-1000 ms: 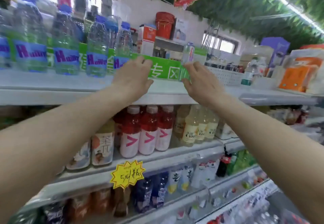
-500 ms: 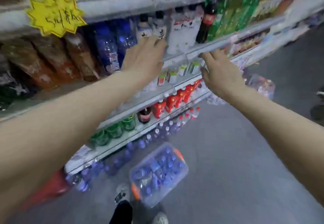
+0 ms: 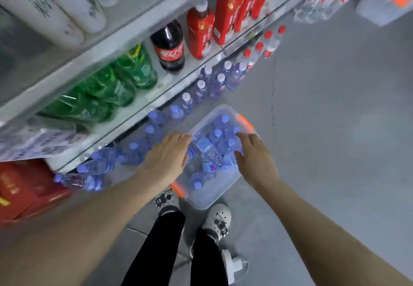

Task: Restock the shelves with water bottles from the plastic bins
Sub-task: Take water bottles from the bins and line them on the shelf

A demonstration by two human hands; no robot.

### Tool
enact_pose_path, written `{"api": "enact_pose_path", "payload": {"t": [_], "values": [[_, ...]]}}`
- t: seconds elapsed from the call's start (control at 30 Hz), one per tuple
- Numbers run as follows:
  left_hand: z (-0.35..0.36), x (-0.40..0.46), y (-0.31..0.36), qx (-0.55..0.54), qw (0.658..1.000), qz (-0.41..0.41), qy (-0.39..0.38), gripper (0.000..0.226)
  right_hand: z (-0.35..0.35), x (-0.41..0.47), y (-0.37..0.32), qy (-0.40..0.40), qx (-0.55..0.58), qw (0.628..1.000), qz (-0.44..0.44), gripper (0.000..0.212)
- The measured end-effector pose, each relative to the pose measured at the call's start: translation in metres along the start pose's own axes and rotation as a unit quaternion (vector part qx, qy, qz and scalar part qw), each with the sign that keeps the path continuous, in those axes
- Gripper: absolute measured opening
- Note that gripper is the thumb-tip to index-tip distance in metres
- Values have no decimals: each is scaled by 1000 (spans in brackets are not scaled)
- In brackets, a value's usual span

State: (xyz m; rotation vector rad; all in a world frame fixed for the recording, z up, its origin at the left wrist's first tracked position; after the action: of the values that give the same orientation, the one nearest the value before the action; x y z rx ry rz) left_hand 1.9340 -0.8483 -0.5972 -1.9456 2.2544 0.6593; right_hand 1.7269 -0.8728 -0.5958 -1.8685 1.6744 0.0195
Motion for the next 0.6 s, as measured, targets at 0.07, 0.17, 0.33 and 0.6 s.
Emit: {"api": "enact_pose_path", "payload": {"t": [0.07, 0.17, 0.33, 0.6], "values": [[53, 6, -10, -11, 1000, 17, -13, 55, 58, 9, 30, -39, 3, 998, 51, 46], [120, 18, -25, -3, 999, 46, -20, 60, 137, 25, 69, -94, -2, 991, 100, 45], [208, 36, -56, 44, 997, 49, -30, 74, 235, 53, 117, -137, -59, 980, 135, 40], [272, 37, -79, 85, 996, 40, 3, 88, 306, 75, 129, -96, -212, 967, 101, 69]]}}
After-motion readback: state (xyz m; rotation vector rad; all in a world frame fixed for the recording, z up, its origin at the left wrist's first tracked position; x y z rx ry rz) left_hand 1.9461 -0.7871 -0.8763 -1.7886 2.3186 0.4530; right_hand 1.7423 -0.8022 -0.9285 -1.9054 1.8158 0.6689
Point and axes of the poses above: each hand's wrist, its own x-axis towards the middle knuckle, its own z-axis out of the palm, y = z × x, the point moved 7 cm from there along x, towards the middle knuckle, and after that the axes turned 4 degrees about x, right-handed, at the moved point
